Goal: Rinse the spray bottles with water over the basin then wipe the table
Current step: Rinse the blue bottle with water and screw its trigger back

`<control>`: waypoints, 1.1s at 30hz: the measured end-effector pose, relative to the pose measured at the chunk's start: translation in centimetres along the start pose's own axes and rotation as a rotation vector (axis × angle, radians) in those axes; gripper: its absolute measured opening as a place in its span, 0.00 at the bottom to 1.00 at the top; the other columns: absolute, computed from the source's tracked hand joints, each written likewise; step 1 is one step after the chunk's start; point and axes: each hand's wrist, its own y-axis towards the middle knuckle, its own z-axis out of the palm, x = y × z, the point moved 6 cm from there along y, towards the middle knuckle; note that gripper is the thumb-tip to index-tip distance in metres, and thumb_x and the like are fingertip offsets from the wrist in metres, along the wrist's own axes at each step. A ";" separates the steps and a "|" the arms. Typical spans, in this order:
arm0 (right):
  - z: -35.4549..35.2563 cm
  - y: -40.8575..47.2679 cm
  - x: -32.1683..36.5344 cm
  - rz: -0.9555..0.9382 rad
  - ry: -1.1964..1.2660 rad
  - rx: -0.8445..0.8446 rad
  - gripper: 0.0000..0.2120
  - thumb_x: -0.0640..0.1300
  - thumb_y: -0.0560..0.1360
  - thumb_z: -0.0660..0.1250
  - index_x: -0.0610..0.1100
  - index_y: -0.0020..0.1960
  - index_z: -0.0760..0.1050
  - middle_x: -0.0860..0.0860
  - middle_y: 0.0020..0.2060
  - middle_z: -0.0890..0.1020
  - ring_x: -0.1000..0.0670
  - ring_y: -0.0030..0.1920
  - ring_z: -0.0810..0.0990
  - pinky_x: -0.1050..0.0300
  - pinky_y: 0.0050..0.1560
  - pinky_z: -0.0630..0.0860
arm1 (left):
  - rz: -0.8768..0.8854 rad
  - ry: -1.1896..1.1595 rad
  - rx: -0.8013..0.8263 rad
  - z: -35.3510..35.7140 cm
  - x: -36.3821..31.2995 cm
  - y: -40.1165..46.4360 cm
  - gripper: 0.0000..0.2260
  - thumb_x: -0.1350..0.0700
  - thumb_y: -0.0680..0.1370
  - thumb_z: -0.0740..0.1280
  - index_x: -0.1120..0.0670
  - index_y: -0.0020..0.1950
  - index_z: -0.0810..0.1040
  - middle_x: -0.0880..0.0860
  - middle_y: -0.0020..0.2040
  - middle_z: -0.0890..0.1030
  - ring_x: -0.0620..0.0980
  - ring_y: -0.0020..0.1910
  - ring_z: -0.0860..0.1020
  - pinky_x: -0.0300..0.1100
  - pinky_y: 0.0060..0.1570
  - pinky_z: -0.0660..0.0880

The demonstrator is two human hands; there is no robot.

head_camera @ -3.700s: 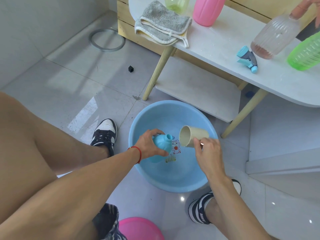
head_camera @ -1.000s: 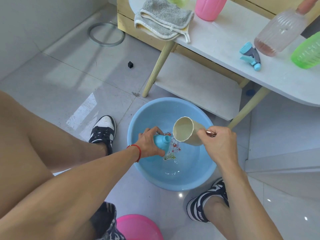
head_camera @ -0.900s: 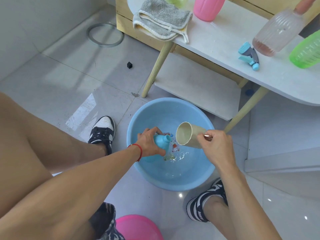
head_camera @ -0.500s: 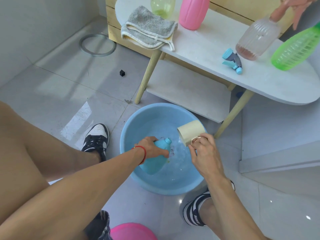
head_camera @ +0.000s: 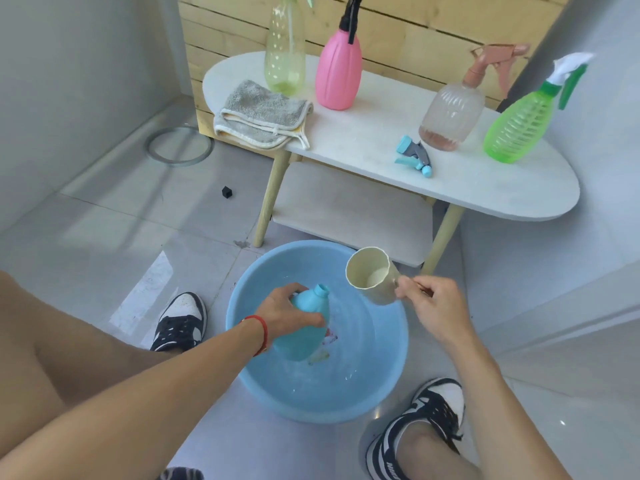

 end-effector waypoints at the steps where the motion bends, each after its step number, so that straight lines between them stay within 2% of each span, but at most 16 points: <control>1: -0.9 0.1 0.3 0.034 0.094 -0.002 0.17 0.46 0.80 0.70 0.43 0.34 0.83 0.47 0.35 0.86 0.44 0.41 0.84 0.49 0.49 0.80 | 0.035 -0.018 0.000 -0.2 -0.9 -0.2 0.23 0.49 0.61 0.83 0.40 0.52 0.79 0.50 0.52 0.83 0.54 0.47 0.85 0.52 0.44 0.85; 2: -1.8 0.2 0.7 0.053 0.198 -0.011 0.18 0.43 0.80 0.70 0.41 0.32 0.81 0.47 0.34 0.86 0.44 0.41 0.85 0.44 0.52 0.83 | 0.065 -0.032 0.001 -0.3 -1.8 -0.4 0.22 0.51 0.63 0.83 0.40 0.52 0.79 0.50 0.51 0.82 0.53 0.46 0.84 0.48 0.41 0.85; 4: -3.7 0.6 2.0 0.039 0.350 -0.036 0.20 0.38 0.80 0.68 0.38 0.29 0.76 0.44 0.33 0.84 0.46 0.40 0.84 0.37 0.52 0.84 | 0.121 -0.045 0.009 -0.5 -4.3 -0.9 0.20 0.54 0.67 0.82 0.41 0.54 0.78 0.49 0.50 0.81 0.50 0.43 0.82 0.36 0.27 0.76; 6: -6.1 1.1 3.8 0.006 0.437 -0.098 0.21 0.35 0.79 0.67 0.39 0.27 0.73 0.42 0.31 0.81 0.46 0.40 0.83 0.37 0.50 0.85 | 0.171 -0.041 0.026 -0.8 -7.0 -1.2 0.21 0.53 0.67 0.81 0.39 0.55 0.78 0.49 0.52 0.81 0.50 0.44 0.82 0.34 0.22 0.70; 10: -12.2 2.5 6.7 -0.079 0.638 -0.324 0.20 0.36 0.80 0.65 0.39 0.29 0.70 0.40 0.32 0.77 0.45 0.39 0.81 0.45 0.47 0.85 | 0.280 0.022 0.060 -1.5 -12.2 -1.9 0.25 0.45 0.59 0.80 0.36 0.55 0.80 0.47 0.54 0.82 0.53 0.46 0.84 0.41 0.30 0.70; 13: -15.3 4.0 6.2 -0.024 0.780 -0.502 0.20 0.41 0.80 0.66 0.38 0.31 0.73 0.41 0.34 0.78 0.44 0.41 0.82 0.49 0.49 0.85 | 0.352 0.052 0.078 -2.2 -15.9 -2.3 0.27 0.45 0.58 0.80 0.37 0.55 0.80 0.48 0.55 0.81 0.56 0.48 0.84 0.46 0.35 0.74; 15: -16.4 5.2 5.2 0.028 0.790 -0.581 0.19 0.44 0.80 0.66 0.39 0.31 0.76 0.43 0.35 0.80 0.47 0.41 0.83 0.49 0.52 0.85 | 0.373 0.057 0.084 -2.6 -18.0 -2.6 0.29 0.44 0.57 0.80 0.38 0.57 0.80 0.49 0.55 0.80 0.57 0.50 0.84 0.49 0.38 0.75; 18: -16.4 6.9 3.9 0.111 0.731 -0.615 0.18 0.43 0.79 0.65 0.39 0.31 0.78 0.46 0.35 0.82 0.51 0.39 0.82 0.46 0.56 0.85 | 0.399 0.052 0.085 -3.2 -20.4 -3.3 0.27 0.46 0.58 0.81 0.40 0.56 0.81 0.50 0.55 0.81 0.58 0.50 0.84 0.50 0.39 0.75; 22: -16.3 7.9 2.9 0.222 0.653 -0.663 0.17 0.45 0.76 0.63 0.43 0.31 0.79 0.49 0.34 0.85 0.49 0.38 0.82 0.44 0.58 0.84 | 0.398 0.025 0.111 -3.6 -22.8 -4.3 0.18 0.53 0.70 0.79 0.44 0.57 0.80 0.50 0.54 0.82 0.54 0.49 0.83 0.40 0.30 0.75; 24: -16.5 8.0 3.2 0.269 0.557 -0.665 0.16 0.46 0.75 0.63 0.44 0.31 0.80 0.47 0.34 0.85 0.47 0.39 0.82 0.49 0.52 0.82 | 0.394 0.018 0.118 -3.8 -23.7 -4.5 0.19 0.52 0.68 0.80 0.43 0.56 0.81 0.50 0.54 0.82 0.55 0.51 0.83 0.42 0.31 0.76; 26: -16.9 7.8 3.8 0.320 0.405 -0.674 0.18 0.48 0.76 0.62 0.43 0.31 0.77 0.44 0.33 0.82 0.41 0.40 0.78 0.52 0.42 0.73 | 0.402 0.018 0.119 -4.0 -24.5 -4.7 0.22 0.50 0.63 0.81 0.43 0.55 0.81 0.52 0.54 0.83 0.57 0.53 0.84 0.45 0.33 0.77; 28: -18.1 7.0 5.3 0.275 0.181 -0.822 0.16 0.47 0.78 0.60 0.40 0.36 0.76 0.42 0.37 0.79 0.38 0.44 0.76 0.50 0.41 0.71 | 0.413 0.018 0.127 -4.2 -25.1 -4.8 0.22 0.49 0.62 0.81 0.42 0.54 0.81 0.53 0.54 0.83 0.58 0.53 0.84 0.44 0.32 0.77; 30: -18.9 6.6 8.3 0.065 -0.025 -0.972 0.12 0.44 0.78 0.59 0.38 0.45 0.78 0.39 0.45 0.81 0.36 0.50 0.77 0.45 0.49 0.73 | 0.428 0.009 0.132 -4.5 -25.6 -4.9 0.23 0.49 0.62 0.81 0.42 0.55 0.82 0.53 0.55 0.82 0.58 0.53 0.83 0.45 0.34 0.77; 31: -18.6 7.4 10.1 -0.045 -0.091 -0.908 0.11 0.43 0.79 0.60 0.38 0.47 0.78 0.39 0.46 0.82 0.36 0.50 0.78 0.44 0.49 0.75 | 0.434 0.006 0.133 -4.7 -25.9 -4.8 0.23 0.49 0.61 0.80 0.42 0.54 0.82 0.53 0.55 0.82 0.58 0.53 0.83 0.46 0.35 0.78; 33: -16.0 10.2 13.0 -0.155 -0.216 -0.554 0.08 0.44 0.80 0.61 0.42 0.50 0.79 0.43 0.47 0.83 0.39 0.49 0.79 0.46 0.50 0.77 | 0.438 -0.003 0.127 -4.9 -26.0 -4.5 0.21 0.50 0.63 0.81 0.43 0.55 0.82 0.52 0.53 0.81 0.59 0.53 0.83 0.48 0.37 0.77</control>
